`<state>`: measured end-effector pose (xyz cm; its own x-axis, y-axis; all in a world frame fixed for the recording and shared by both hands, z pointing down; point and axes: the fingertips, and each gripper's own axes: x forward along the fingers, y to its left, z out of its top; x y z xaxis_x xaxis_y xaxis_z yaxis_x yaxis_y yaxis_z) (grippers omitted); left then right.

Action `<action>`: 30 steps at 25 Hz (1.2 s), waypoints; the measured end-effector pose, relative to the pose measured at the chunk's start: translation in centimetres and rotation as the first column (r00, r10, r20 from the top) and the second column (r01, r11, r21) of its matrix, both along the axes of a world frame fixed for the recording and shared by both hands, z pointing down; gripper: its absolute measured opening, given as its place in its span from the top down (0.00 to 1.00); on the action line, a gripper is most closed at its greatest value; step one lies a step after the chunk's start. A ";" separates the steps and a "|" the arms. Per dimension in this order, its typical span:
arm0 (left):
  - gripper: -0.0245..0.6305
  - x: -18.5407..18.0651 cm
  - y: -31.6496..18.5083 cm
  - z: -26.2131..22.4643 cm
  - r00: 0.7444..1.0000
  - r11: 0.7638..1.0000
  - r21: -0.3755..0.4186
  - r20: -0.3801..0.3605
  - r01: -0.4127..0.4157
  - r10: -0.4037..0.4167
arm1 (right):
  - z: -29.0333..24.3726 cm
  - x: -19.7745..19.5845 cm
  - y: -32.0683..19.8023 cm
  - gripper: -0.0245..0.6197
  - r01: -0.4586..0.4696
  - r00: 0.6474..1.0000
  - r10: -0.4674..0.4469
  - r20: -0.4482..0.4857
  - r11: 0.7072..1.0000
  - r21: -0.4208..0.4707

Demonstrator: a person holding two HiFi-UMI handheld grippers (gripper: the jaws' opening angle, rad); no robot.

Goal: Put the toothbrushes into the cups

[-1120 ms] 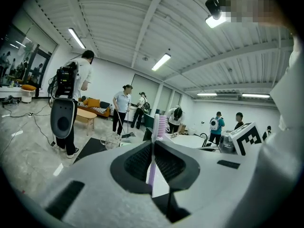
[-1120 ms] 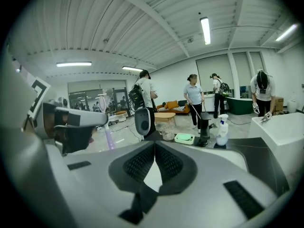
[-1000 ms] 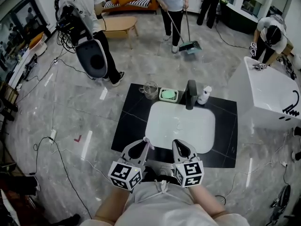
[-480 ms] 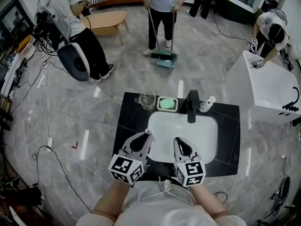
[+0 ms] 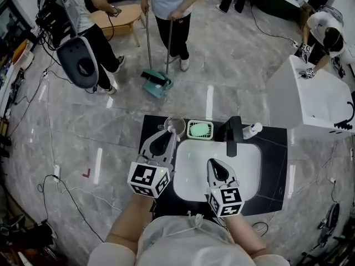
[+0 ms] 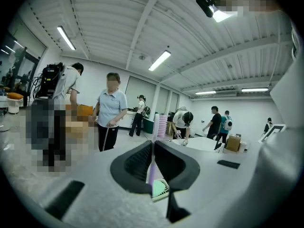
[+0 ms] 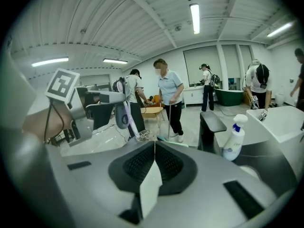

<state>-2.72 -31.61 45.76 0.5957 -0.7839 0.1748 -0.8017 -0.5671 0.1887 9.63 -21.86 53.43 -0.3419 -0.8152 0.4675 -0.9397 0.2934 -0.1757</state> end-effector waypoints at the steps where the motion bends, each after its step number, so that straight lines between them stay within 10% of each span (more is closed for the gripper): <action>1: 0.91 0.0 -0.8 0.2 1.000 1.000 0.003 0.005 0.002 -0.002 | 0.1 0.1 -0.4 0.92 -0.005 1.000 0.005 0.000 1.000 -0.004; 30: 0.91 -1.2 -7.0 13.7 0.997 0.974 -0.216 0.006 0.071 -0.072 | 3.5 0.4 -2.3 0.92 -0.010 1.000 0.009 -0.004 0.994 -0.111</action>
